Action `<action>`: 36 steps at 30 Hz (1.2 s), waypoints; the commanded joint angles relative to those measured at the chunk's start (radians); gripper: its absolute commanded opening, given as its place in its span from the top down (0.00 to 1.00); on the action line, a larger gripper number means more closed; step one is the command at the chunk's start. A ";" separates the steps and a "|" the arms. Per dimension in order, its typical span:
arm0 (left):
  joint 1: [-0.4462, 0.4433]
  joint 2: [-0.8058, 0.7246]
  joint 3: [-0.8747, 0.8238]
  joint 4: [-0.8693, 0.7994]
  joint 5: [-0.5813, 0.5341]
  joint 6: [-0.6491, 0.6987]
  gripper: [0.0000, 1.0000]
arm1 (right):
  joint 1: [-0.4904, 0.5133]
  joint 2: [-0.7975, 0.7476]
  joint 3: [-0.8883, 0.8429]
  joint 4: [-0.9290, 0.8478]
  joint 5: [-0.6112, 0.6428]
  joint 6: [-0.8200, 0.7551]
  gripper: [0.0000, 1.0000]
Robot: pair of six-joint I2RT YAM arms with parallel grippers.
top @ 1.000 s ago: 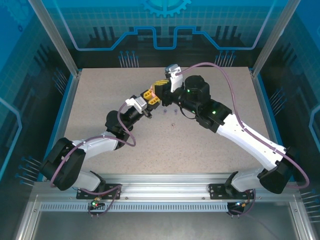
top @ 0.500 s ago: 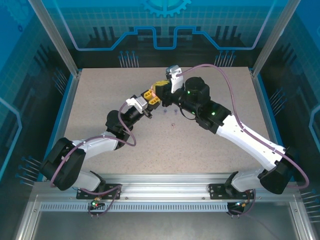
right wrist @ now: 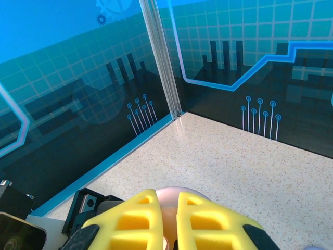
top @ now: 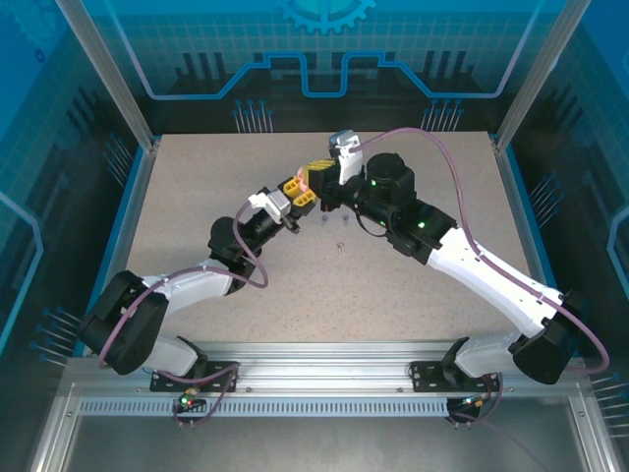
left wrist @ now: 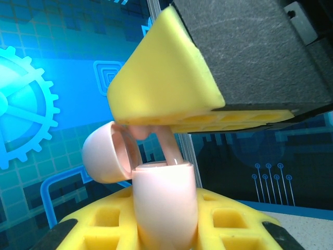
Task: Insert the wireless bluetooth earbuds into the charging case
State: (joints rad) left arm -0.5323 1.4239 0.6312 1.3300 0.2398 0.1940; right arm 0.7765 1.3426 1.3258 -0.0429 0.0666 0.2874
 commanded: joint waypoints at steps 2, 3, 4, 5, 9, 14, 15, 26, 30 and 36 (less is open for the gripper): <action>-0.005 -0.028 0.045 0.063 -0.006 0.022 1.00 | 0.022 0.014 -0.023 -0.048 -0.043 -0.037 0.92; -0.005 -0.027 0.048 0.063 -0.008 0.020 1.00 | 0.029 0.016 -0.026 -0.057 -0.043 -0.048 0.92; -0.004 -0.026 0.047 0.062 -0.009 0.020 1.00 | 0.033 0.015 -0.026 -0.062 -0.038 -0.056 0.92; -0.004 -0.026 0.046 0.064 -0.011 0.020 1.00 | 0.035 0.015 -0.029 -0.065 -0.040 -0.062 0.92; -0.004 -0.026 0.051 0.063 -0.013 0.018 1.00 | 0.049 0.008 -0.052 -0.068 -0.045 -0.091 0.92; -0.004 -0.028 0.051 0.060 -0.014 0.017 1.00 | 0.055 0.014 -0.056 -0.077 -0.050 -0.101 0.91; -0.004 -0.026 0.050 0.060 -0.015 0.016 1.00 | 0.055 0.016 -0.049 -0.081 -0.049 -0.102 0.91; -0.004 -0.024 0.029 0.069 -0.024 0.010 1.00 | 0.029 0.016 0.151 -0.156 -0.014 -0.068 0.39; -0.004 -0.023 0.024 0.069 -0.030 0.007 1.00 | 0.000 -0.037 0.182 -0.166 0.001 -0.036 0.32; -0.005 -0.031 0.015 0.069 -0.036 0.009 1.00 | -0.077 -0.134 0.146 -0.188 0.021 0.034 0.29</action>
State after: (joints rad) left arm -0.5323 1.4208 0.6331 1.3453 0.2207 0.1932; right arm 0.7380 1.2636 1.4685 -0.2092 0.0681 0.2668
